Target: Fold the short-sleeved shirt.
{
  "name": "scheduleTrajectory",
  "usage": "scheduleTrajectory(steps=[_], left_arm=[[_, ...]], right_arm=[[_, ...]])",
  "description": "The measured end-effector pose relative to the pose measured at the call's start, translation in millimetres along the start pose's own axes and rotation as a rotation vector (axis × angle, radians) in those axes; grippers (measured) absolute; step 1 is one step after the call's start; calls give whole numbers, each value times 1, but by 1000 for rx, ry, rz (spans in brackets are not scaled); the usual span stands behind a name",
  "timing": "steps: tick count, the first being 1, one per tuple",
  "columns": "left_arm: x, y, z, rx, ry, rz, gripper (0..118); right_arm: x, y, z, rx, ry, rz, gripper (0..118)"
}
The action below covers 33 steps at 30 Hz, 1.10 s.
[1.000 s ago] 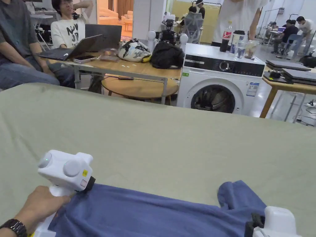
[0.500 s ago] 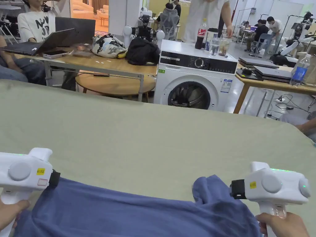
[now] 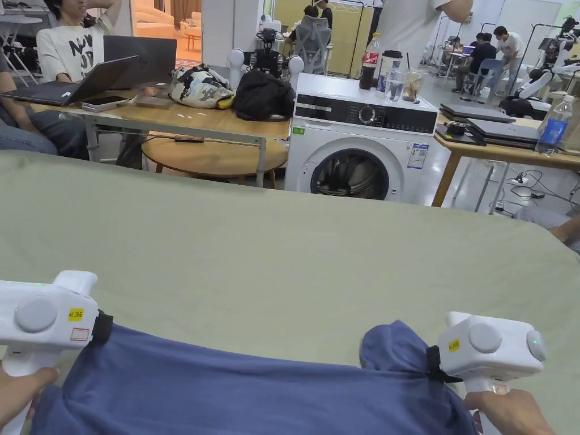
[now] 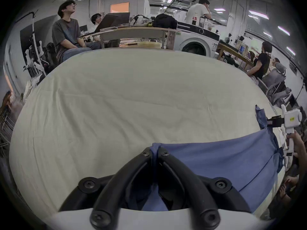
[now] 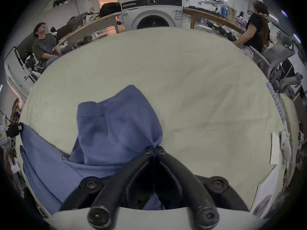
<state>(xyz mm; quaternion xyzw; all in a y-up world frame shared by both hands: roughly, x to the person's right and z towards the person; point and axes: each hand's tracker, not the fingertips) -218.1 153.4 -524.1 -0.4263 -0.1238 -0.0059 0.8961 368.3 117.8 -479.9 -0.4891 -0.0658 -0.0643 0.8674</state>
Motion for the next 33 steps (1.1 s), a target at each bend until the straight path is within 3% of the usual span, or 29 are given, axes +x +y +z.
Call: scheduleTrajectory(steps=[7, 20, 26, 33], left_arm=[[-5, -10, 31, 54, -34, 27, 0], [-18, -63, 127, 163, -107, 45, 0], [-26, -97, 141, 113, -142, 28, 0], [-34, -141, 115, -89, -137, -8, 0]], right_arm=[[-10, -17, 74, 153, 3, 11, 0], [-8, -108, 198, 266, -13, 33, 0], [-3, -156, 207, 208, 5, 49, 0], [-6, -198, 169, 16, -32, 132, 0]])
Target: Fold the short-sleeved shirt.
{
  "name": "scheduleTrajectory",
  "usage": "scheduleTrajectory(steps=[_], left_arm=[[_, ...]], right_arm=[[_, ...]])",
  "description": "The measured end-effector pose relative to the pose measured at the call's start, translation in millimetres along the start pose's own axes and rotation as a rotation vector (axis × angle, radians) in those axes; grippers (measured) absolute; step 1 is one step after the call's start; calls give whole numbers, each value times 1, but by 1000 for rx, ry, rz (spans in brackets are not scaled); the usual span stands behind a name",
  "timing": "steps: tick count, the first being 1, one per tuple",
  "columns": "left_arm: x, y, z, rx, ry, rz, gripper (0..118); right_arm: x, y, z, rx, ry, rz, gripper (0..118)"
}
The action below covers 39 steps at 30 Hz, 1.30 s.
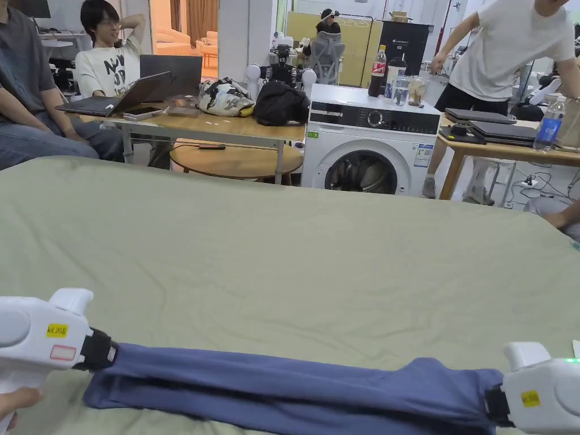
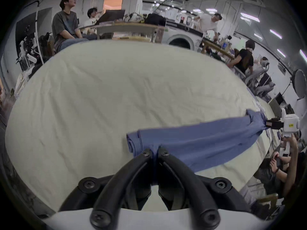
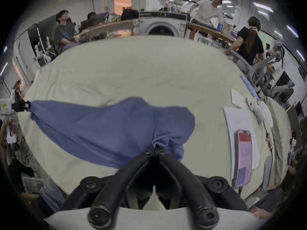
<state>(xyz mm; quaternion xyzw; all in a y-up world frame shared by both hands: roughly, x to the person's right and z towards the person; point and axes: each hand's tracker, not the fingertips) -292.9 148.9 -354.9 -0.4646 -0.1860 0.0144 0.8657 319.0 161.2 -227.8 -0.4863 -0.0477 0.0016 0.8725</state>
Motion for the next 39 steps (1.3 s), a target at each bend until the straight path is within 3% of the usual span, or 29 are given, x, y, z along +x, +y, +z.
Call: scheduleTrajectory(steps=[4, 13, 14, 15, 17, 18, 24, 31, 32, 34, 36, 39], left_arm=[[-2, -20, -19, -86, 7, 4, 0], [0, -21, -30, -51, 24, 38, 0], [2, -18, -26, -40, 22, 51, 6], [5, -14, -21, -5, 23, 61, 19], [14, -6, -9, 81, 60, 55, 39], [19, -2, -3, 135, 81, 38, 48], [55, 21, 19, 393, 59, -11, 50], [107, 28, 23, 690, 177, -71, 50], [113, 27, 24, 723, 196, -82, 50], [120, 28, 22, 799, 237, -113, 39], [128, 26, 24, 836, 260, -132, 4], [135, 27, 24, 831, 345, -125, 0]], right_arm=[[-2, -15, -26, -65, -22, 21, 0], [-7, -14, -36, -60, -64, 21, 0], [-8, -11, -31, -58, -78, 26, 2], [-9, -8, -23, -41, -98, 32, 13], [-15, -2, -5, 62, -158, 39, 48], [-18, 2, 4, 110, -179, 37, 58], [-40, 30, 27, 319, -176, -12, 58], [-91, 36, 23, 764, -139, -126, 57], [-104, 37, 27, 803, -140, -134, 54], [-121, 38, 28, 859, -147, -138, 25], [-135, 40, 28, 893, -141, -137, 1], [-148, 42, 29, 914, -133, -151, 0]])
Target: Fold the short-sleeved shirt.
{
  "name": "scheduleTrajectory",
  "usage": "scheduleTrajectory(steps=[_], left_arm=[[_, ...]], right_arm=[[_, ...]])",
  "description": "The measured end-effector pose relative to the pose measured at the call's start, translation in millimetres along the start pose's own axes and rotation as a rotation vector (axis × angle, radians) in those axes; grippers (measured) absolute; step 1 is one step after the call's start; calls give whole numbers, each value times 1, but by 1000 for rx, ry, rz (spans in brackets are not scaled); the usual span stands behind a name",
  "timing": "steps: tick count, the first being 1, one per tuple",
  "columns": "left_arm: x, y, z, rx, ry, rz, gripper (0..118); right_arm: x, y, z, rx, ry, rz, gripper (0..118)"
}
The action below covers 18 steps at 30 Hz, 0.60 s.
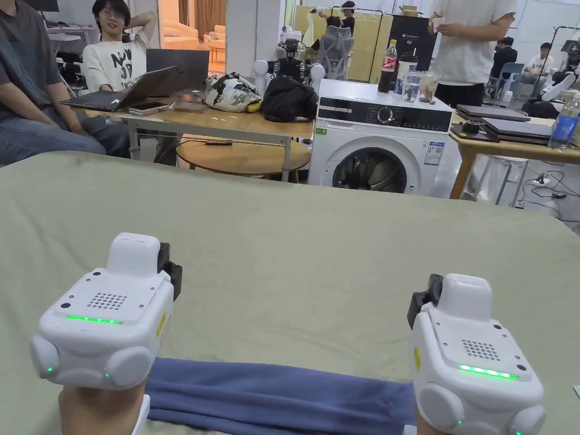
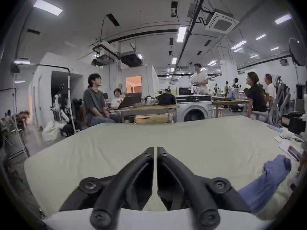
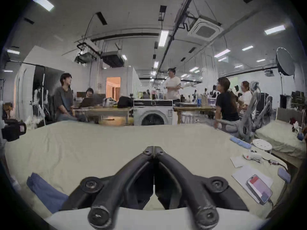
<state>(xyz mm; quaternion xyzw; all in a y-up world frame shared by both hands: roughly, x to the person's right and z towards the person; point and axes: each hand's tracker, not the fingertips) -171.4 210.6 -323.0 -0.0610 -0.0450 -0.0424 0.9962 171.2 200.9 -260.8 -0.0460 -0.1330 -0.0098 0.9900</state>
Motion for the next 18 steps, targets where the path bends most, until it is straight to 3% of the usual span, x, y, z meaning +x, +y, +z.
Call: scheduleTrajectory(steps=[5, 8, 15, 16, 18], left_arm=[[-19, -3, -1, -60, -33, 87, 0], [-44, -6, -6, -159, -124, 141, 0], [-112, -31, -20, -456, -310, 272, 0], [-124, -36, -24, -514, -356, 316, 3], [-145, -46, -30, -598, -449, 448, 26]], right_arm=[[-10, 3, -4, -10, -2, -13, 0], [-14, 2, -6, -22, 6, -19, 0], [-36, -4, -10, -50, 65, 41, 0], [-40, -5, -11, -51, 74, 45, 0], [-48, -7, -12, -61, 99, 56, 0]])
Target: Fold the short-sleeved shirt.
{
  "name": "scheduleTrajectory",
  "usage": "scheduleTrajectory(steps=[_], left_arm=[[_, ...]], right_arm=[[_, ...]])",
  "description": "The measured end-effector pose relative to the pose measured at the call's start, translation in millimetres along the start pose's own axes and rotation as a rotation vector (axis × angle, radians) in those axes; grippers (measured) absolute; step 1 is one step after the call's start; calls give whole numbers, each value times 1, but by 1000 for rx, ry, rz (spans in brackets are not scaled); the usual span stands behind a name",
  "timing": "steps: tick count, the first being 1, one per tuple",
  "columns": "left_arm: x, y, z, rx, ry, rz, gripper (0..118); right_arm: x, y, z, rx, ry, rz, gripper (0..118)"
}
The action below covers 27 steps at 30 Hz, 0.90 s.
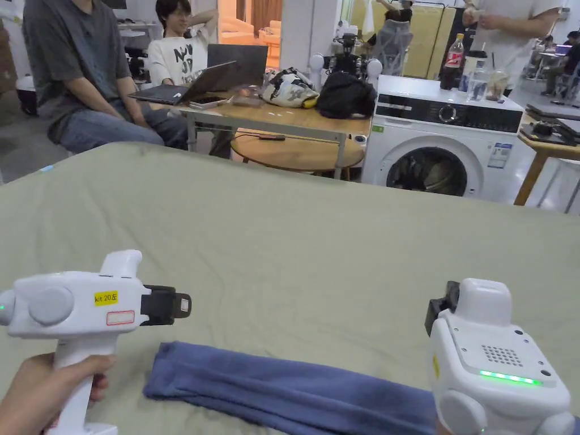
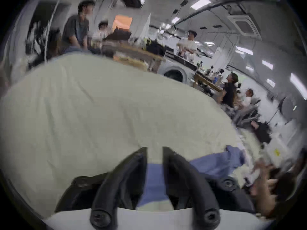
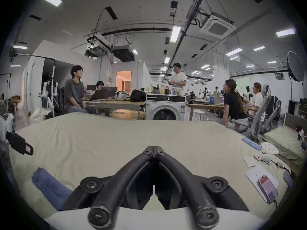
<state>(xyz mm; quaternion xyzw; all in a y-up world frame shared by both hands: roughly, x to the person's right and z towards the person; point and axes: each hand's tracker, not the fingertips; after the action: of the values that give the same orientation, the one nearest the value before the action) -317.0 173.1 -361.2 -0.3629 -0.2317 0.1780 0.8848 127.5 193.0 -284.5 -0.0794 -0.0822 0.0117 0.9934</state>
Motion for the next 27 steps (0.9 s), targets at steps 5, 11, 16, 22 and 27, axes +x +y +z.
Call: scheduleTrajectory(steps=[5, 11, 16, 22, 27], left_arm=[[-48, 4, -1, -164, -61, 106, 70], [-97, -9, -25, -389, -201, 306, 70], [-107, -37, -54, -366, -360, 455, 70], [-101, -49, -72, -334, -285, 451, 14], [-91, -49, -64, -297, -295, 436, 6]], right_arm=[[-19, -5, -4, -23, 47, 12, 0], [-29, -17, -10, -55, 76, 31, 0], [-28, -26, -16, -92, 79, 15, 0], [-22, -31, -18, -111, 76, 8, 0], [-16, -30, -18, -115, 70, 9, 0]])
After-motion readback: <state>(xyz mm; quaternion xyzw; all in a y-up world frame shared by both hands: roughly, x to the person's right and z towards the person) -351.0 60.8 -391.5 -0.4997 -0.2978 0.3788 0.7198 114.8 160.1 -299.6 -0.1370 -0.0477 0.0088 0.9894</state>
